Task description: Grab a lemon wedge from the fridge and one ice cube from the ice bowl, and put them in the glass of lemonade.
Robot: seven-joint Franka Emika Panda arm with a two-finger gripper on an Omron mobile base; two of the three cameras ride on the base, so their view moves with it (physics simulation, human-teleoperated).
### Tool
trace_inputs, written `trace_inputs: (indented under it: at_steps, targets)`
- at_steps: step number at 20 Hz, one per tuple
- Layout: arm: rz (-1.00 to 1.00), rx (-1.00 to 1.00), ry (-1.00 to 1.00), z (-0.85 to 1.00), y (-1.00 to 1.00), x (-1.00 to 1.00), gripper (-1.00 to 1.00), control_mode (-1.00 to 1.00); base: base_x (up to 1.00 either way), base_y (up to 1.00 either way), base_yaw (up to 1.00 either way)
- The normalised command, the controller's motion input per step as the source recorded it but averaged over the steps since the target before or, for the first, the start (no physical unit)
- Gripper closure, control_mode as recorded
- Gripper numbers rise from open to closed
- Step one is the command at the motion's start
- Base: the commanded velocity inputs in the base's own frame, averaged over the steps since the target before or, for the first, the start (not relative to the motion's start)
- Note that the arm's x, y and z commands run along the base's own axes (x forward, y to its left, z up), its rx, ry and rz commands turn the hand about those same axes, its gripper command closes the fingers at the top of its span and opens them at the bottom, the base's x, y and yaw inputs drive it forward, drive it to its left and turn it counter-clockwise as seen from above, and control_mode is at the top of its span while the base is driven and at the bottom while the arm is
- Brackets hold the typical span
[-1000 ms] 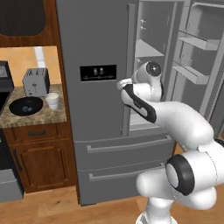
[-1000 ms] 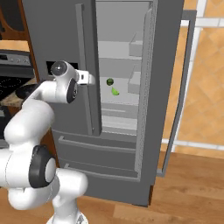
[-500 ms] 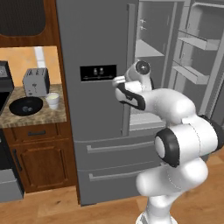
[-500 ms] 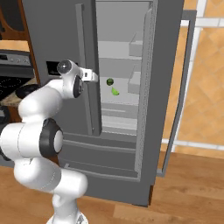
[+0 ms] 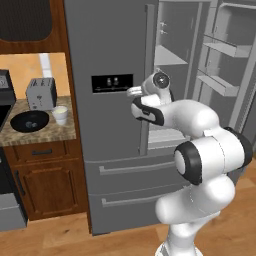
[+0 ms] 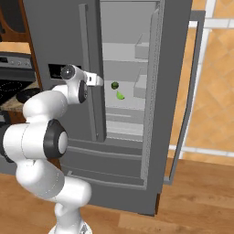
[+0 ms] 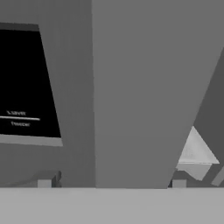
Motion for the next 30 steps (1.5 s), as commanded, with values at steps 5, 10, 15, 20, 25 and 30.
trace_inputs:
  at_steps: [5,10,15,20,25,30]
  targets:
    - [0.0,0.0,0.0,0.0,0.0,0.0,1.0,-1.0,0.0,0.0,0.0]
    - [0.0,0.0,0.0,0.0,0.01,-0.24,1.0,-1.0,0.0,0.0,0.0]
    - [0.0,0.0,-0.14,0.17,0.25,-0.86,1.0,-1.0,0.0,0.0,0.0]
    - [0.0,-0.05,-0.04,0.52,0.8,-0.9,1.0,-1.0,0.0,0.0,0.0]
    - [-0.01,-0.15,0.0,0.73,1.0,-0.78,1.0,-1.0,0.0,0.0,0.0]
    - [-0.01,-0.21,0.03,0.69,1.0,-0.7,-1.0,-1.0,0.0,0.0,0.0]
